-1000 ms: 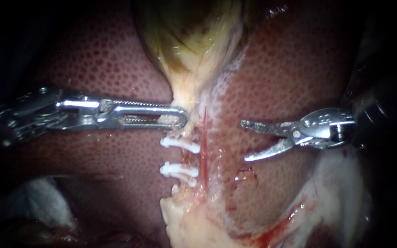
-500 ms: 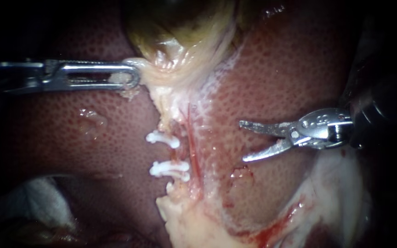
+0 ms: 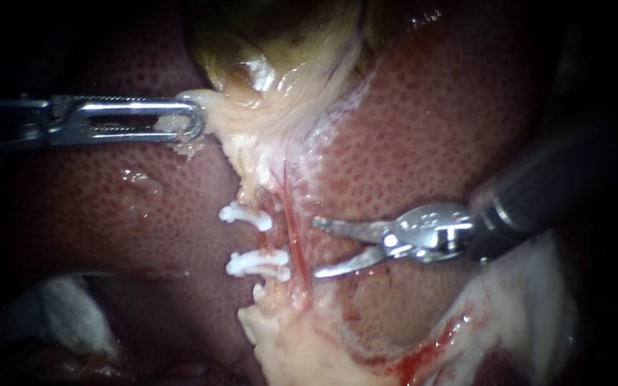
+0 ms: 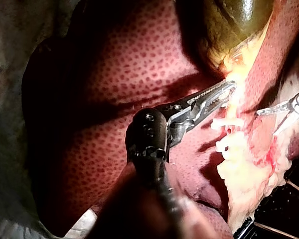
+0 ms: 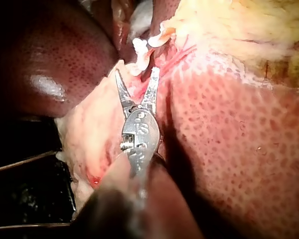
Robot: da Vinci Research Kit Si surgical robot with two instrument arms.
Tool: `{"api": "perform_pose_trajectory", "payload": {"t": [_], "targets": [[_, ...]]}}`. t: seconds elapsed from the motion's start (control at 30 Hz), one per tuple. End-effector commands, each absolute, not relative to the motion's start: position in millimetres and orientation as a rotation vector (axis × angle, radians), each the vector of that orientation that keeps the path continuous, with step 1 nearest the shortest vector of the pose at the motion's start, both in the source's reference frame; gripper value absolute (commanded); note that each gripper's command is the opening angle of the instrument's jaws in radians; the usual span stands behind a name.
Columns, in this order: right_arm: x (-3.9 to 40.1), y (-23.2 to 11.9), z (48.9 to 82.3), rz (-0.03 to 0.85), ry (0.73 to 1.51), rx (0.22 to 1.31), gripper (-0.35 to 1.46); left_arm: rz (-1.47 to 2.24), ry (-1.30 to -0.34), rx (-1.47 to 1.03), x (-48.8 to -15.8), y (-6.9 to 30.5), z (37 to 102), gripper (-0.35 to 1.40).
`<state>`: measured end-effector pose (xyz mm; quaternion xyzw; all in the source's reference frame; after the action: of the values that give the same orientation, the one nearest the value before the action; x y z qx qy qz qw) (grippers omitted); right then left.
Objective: Go to the cutting position left tube
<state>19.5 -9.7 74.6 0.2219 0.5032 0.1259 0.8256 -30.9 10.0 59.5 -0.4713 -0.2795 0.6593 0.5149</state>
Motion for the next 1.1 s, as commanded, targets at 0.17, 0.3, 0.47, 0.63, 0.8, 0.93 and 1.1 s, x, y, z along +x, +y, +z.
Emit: {"api": "perform_pose_trajectory", "payload": {"t": [0.17, 0.3, 0.47, 0.63, 0.8, 0.93, 1.1], "targets": [[22.0, -10.7, 77.1, 0.289, 1.051, 0.492, 1.43, 1.587, -0.676, -1.134, -31.2, 9.6, 59.3, -0.35], [23.4, -11.1, 78.3, 0.304, 1.050, 0.509, 1.43, 1.588, -0.678, -1.134, -31.3, 9.5, 59.1, -0.35], [24.5, -11.0, 78.6, 0.321, 1.047, 0.535, 1.43, 1.588, -0.677, -1.134, -31.4, 9.4, 59.1, -0.35], [25.2, -10.9, 78.6, 0.351, 1.044, 0.576, 1.43, 1.588, -0.680, -1.135, -31.4, 9.4, 59.1, -0.35], [26.2, -10.6, 78.8, 0.372, 1.041, 0.626, 1.43, 1.588, -0.680, -1.134, -31.6, 9.4, 58.9, -0.35], [27.1, -10.4, 79.0, 0.379, 1.041, 0.658, 1.43, 1.589, -0.682, -1.135, -31.6, 9.3, 58.9, -0.35], [28.5, -10.4, 79.3, 0.389, 1.038, 0.663, 1.43, 1.589, -0.682, -1.135, -31.6, 9.3, 58.9, -0.35]]}}
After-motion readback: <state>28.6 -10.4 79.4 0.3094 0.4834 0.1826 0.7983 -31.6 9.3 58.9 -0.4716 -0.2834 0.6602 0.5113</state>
